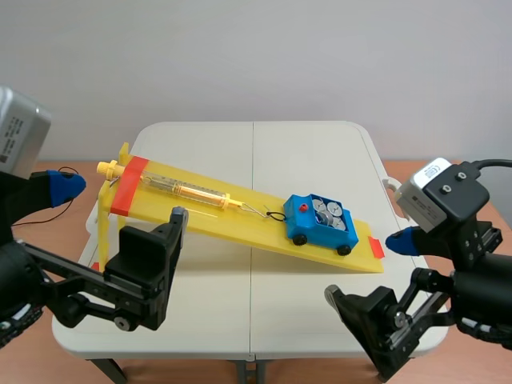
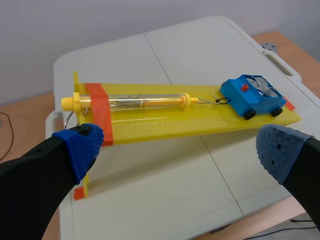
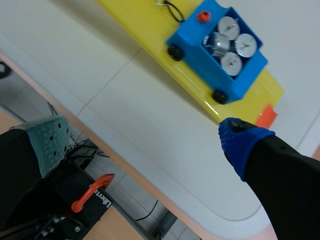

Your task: Place the four metal weights on the blue cart on the ramp.

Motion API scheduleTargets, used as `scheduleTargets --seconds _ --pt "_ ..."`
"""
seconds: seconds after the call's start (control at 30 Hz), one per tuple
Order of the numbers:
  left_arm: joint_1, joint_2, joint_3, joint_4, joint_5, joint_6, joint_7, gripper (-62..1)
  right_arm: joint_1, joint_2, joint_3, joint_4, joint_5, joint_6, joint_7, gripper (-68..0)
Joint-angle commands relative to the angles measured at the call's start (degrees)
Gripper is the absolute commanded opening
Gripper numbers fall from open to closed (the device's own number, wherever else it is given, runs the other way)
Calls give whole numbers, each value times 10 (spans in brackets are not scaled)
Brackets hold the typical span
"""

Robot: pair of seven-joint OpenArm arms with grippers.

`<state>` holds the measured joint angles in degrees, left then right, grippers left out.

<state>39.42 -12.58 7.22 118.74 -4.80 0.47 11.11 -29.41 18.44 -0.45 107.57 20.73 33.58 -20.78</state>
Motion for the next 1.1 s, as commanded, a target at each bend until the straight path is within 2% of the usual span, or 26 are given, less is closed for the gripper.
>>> scheduleTargets --seconds 0.0,0.13,0.23,0.67,0.77,1.07 --pt "-3 -14 -2 22 -21 32 -64 14 26 15 43 42 52 -28 79 -65" --pt "-15 -37 -2 3 -21 32 -68 14 26 14 43 42 54 -72 107 -65" --pt "-21 -48 -2 0 -21 32 -73 14 26 14 43 42 54 -103 149 -65" --pt "-23 -49 -2 0 -21 28 -83 14 26 14 42 42 32 -96 161 -64" --pt "-23 -49 -2 0 -21 28 -86 14 26 14 42 42 32 -96 161 -18" --pt "-23 -49 -2 0 -21 28 -87 14 28 14 42 42 31 -96 161 -16"
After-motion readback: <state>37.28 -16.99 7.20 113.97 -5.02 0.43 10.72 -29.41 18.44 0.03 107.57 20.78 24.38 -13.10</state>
